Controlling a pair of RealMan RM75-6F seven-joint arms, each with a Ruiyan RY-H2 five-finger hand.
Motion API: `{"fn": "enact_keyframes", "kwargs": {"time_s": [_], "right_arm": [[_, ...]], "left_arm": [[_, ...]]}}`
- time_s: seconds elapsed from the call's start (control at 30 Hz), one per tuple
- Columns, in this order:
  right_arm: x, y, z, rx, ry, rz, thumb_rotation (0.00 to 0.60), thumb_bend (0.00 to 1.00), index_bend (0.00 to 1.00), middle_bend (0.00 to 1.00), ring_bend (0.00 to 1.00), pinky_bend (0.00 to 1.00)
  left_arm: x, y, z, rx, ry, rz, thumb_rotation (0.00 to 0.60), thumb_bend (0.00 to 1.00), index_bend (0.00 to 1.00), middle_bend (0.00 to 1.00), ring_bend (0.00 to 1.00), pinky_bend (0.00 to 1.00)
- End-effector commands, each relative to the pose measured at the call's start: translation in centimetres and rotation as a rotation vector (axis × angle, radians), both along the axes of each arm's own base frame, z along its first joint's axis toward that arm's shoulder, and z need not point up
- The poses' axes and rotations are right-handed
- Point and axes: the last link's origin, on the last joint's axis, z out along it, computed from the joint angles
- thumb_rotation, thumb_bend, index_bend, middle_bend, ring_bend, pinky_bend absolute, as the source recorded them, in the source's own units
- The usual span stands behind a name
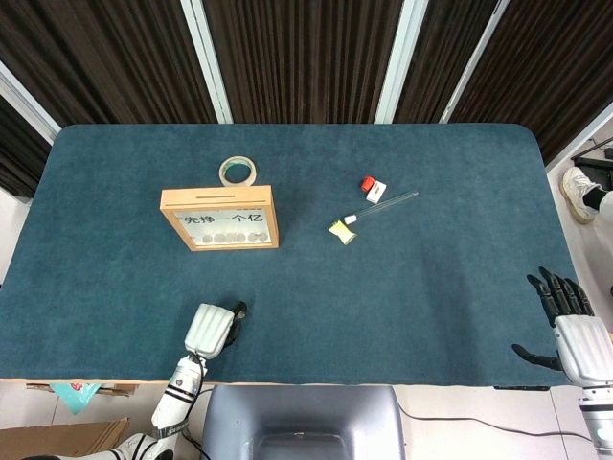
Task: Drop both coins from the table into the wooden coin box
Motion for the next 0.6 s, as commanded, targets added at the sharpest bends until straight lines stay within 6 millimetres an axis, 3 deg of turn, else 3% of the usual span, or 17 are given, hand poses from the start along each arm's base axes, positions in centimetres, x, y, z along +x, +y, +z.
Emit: {"fn": "enact_keyframes", "kwargs": {"time_s": [0.03,0.6], "right_arm": [[0.0,0.0,0.01,0.0,0.0,0.0,0.6,0.19,0.0,0.0,0.0,0.0],[-0.03,0.1,0.03,0.0,0.003,0.001,0.6,0.19,0.0,0.0,0.0,0.0]], "left_arm": [[-0.07,0.05,0.05,-0.001,0.006,0.003,0.6,0.41,0.41,1.0,1.0,1.0],[-0.36,0.62,0.34,0.008,0.006,0.018,0.6,0.4,0.52,1.0,1.0,1.0]]}}
